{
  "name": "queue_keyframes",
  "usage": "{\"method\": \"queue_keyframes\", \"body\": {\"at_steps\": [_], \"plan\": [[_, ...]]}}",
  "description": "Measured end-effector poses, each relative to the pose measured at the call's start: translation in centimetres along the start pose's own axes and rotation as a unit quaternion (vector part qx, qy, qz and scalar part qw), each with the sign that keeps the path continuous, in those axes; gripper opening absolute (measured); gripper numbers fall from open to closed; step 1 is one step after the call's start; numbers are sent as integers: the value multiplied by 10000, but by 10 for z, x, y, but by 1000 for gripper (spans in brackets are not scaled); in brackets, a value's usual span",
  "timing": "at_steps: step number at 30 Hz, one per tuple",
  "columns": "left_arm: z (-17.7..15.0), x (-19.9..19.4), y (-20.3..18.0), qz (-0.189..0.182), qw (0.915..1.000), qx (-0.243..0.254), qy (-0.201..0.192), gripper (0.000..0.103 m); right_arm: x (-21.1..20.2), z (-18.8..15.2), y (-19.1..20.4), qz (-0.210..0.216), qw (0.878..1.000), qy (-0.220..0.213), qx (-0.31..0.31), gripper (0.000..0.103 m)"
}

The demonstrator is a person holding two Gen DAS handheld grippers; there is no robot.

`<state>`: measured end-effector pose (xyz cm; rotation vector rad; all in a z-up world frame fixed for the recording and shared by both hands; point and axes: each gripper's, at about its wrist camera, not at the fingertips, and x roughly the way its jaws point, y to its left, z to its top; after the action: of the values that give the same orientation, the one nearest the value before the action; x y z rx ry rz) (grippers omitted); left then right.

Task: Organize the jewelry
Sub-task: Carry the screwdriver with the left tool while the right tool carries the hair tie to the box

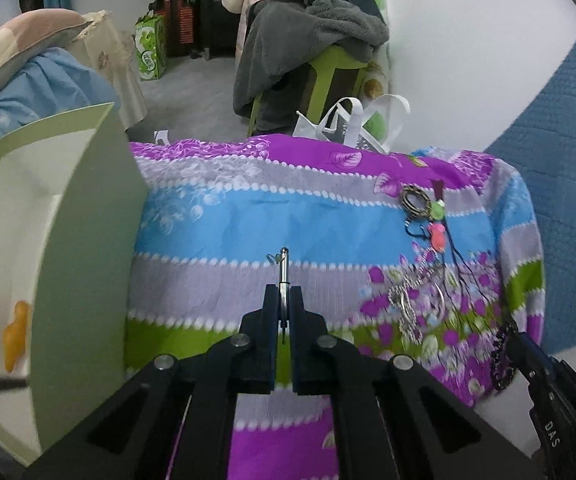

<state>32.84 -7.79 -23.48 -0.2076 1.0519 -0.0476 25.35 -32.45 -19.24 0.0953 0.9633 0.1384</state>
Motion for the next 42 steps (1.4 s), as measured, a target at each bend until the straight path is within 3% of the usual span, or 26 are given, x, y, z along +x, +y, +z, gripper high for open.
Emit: {"method": "queue_keyframes", "body": {"at_steps": [14,24,42], "plan": [[-43,-83,31,-380,9991,108,-129,2,-66,-26,56,15,9999,-151,-15,7],[-11,-162,59,-446,9966,136,-680,2,-109,6,97,118,9983,-528,-221,7],[30,-255,146,202,9900,117,-1392,2,-152,66,205,762,9891,-1098,-616,7]]}}
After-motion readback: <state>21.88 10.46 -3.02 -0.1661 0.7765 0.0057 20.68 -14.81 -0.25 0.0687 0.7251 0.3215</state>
